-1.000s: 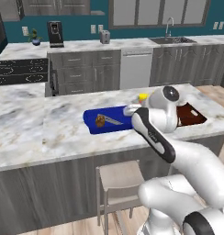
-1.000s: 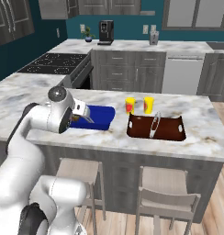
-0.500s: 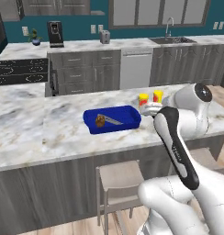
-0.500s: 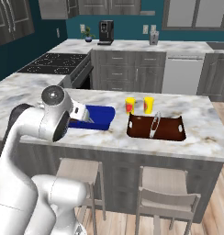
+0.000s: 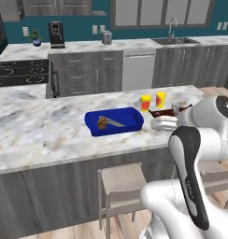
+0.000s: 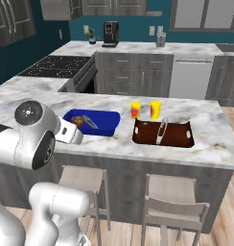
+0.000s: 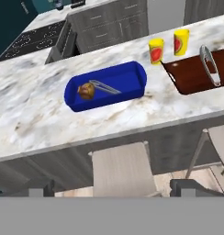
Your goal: Gather the eggplant and broccoli from the fridge and place them on a tray on the dining counter. Then gather the chicken drumsticks from the fridge and place them on the other tray.
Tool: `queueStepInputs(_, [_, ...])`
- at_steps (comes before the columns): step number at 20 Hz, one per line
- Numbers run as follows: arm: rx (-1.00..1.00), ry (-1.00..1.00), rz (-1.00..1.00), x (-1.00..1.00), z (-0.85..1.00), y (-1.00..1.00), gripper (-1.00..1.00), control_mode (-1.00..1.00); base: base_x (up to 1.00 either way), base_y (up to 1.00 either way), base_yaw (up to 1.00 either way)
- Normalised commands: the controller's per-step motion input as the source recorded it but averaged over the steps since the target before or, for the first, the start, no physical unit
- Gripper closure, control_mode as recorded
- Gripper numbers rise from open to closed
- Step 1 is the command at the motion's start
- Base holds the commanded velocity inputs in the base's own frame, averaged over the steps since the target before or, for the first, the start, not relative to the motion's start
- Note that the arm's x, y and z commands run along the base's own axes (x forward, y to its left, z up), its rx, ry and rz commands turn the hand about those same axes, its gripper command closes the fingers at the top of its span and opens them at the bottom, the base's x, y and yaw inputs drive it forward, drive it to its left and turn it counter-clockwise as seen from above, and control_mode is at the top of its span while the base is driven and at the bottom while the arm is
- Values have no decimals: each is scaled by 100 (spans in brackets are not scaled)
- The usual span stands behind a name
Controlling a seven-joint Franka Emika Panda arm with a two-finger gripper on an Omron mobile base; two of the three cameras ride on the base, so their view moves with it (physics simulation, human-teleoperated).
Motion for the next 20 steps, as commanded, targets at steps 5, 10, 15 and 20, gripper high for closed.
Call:
queueStepInputs(5, [-7, 4, -13, -75, -4, 0, -100, -100, 0, 0, 0])
queueStepInputs(10, [-1, 1, 0, -15, -5, 0, -100, -100, 0, 0, 0])
queueStepInputs(15, [1, -10, -4, -36, -2, -8, -100, -100, 0, 0, 0])
queueStepInputs(20, [1, -10, -9, -52, -5, -14, -100, 100, -36, -16, -10])
